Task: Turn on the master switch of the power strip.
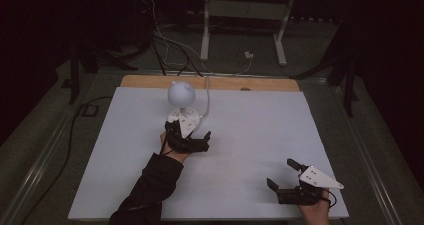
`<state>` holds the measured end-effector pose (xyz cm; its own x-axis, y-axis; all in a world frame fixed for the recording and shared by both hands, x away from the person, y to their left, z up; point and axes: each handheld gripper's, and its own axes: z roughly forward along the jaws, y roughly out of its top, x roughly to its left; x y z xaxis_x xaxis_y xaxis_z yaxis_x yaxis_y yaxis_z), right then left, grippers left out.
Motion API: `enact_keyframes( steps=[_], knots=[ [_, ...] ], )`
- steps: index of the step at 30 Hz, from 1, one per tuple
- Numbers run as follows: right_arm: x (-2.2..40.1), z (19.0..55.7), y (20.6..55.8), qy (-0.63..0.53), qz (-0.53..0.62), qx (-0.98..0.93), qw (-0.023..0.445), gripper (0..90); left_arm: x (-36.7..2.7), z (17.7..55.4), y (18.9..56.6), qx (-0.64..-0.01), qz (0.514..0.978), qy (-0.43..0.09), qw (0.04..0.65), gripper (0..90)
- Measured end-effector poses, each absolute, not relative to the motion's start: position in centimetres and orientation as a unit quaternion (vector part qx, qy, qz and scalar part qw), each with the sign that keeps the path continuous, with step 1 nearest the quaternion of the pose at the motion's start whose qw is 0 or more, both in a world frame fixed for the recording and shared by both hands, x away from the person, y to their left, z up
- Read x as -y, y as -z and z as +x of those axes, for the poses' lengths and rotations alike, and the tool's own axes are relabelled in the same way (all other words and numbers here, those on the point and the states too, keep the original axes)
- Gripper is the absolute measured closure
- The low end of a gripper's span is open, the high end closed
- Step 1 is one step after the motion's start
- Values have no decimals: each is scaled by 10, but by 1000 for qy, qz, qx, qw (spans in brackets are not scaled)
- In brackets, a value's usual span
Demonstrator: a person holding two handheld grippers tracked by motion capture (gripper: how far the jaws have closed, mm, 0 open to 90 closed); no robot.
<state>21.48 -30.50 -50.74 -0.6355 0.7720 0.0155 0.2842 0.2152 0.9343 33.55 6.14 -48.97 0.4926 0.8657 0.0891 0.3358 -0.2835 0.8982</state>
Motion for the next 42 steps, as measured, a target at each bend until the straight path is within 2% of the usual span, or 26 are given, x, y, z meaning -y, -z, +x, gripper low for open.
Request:
enact_keyframes(
  steps=[3,9,14,16,22,27,35,37,42],
  knots=[
    [305,215,508,-516,356,-743,236,0,-60,340,494,-409,753,-289,427,2],
    [306,216,509,-515,357,-743,234,0,-58,346,504,-410,765,-281,411,76],
    [306,215,508,-516,357,-742,234,0,-58,348,508,-414,766,-284,402,180],
    [306,215,508,-516,357,-743,233,0,-59,349,509,-416,764,-287,401,227],
    [306,215,508,-517,356,-743,233,0,-59,352,509,-420,758,-306,394,478],
    [306,215,508,-517,357,-742,233,0,-59,356,508,-426,752,-311,394,652],
    [306,215,508,-519,356,-742,231,0,-60,365,505,-421,754,-330,382,861],
    [306,215,508,-519,356,-743,230,0,-60,368,505,-422,752,-330,383,900],
    [306,215,508,-519,355,-742,230,0,-61,377,505,-427,748,-332,383,900]
  ],
)
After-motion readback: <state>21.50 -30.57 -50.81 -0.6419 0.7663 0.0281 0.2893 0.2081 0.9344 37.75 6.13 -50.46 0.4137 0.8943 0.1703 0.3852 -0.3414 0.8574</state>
